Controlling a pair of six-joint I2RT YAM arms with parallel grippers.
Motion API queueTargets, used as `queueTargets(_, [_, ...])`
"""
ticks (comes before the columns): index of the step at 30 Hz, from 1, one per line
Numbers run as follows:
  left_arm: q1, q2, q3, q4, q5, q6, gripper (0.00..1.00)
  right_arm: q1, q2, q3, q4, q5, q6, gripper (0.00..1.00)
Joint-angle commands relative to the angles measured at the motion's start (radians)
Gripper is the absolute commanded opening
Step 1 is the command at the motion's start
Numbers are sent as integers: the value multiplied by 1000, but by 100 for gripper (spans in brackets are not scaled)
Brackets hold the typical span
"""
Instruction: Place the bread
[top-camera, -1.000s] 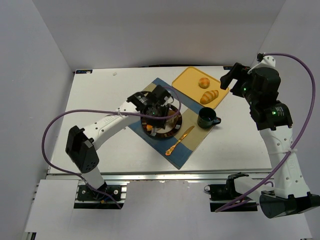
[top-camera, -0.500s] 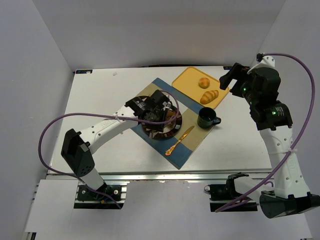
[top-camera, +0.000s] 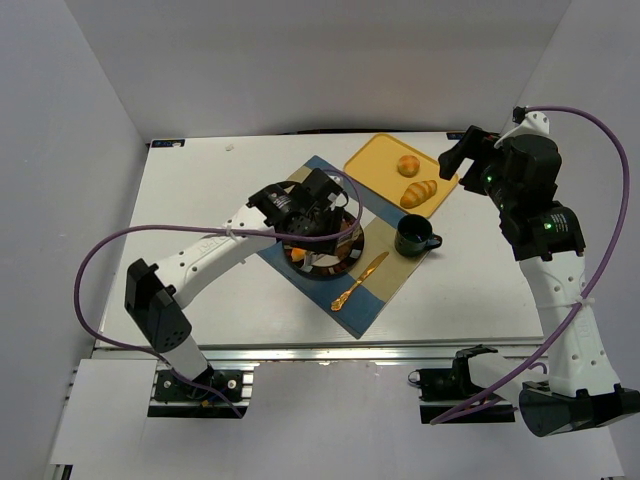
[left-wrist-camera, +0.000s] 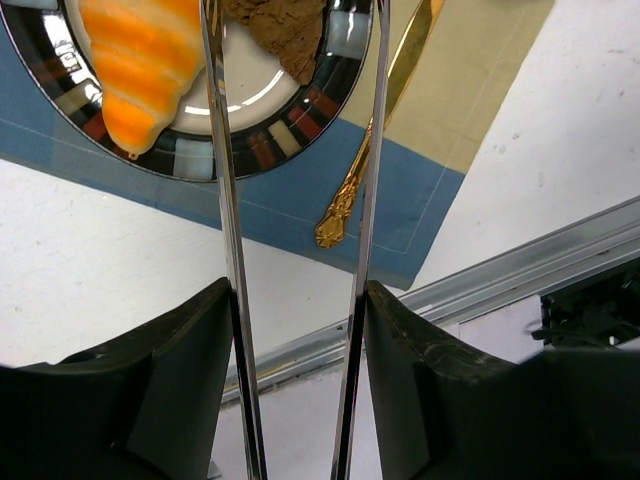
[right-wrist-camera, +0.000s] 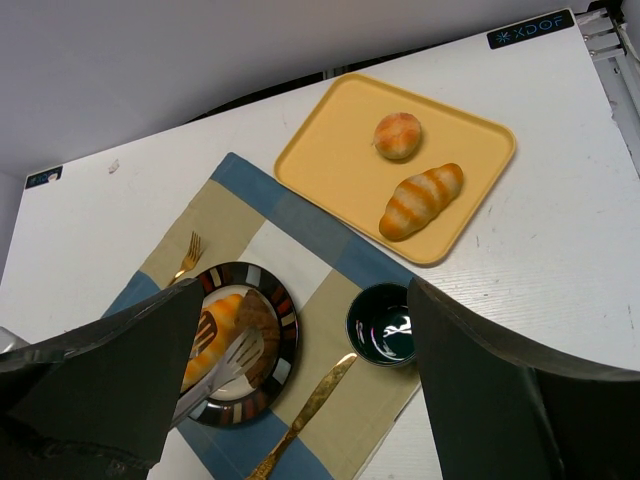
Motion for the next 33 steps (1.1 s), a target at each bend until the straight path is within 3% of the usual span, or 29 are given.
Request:
queueTargets(1, [-5, -9, 46, -24, -10, 5, 62, -3, -11, -7, 38, -2, 8, 89])
queueTargets(11, [-7, 77, 295, -93, -39, 32, 60, -3, -2, -6, 46, 2, 9, 89])
queueTargets(21, [23, -21, 281, 26, -264, -34, 61, -2, 1, -3, 41, 16, -3, 89])
queueTargets(25, [29, -23, 289, -13, -353, -66, 60, -3, 13, 8, 41, 16, -6, 89])
queueTargets(28, [56, -93, 208, -53, -469, -186, 59, -3, 19, 11, 44, 12, -6, 89])
queueTargets(33, [220, -274, -80, -65, -491, -293, 58, -3, 21, -1, 50, 1, 1, 89])
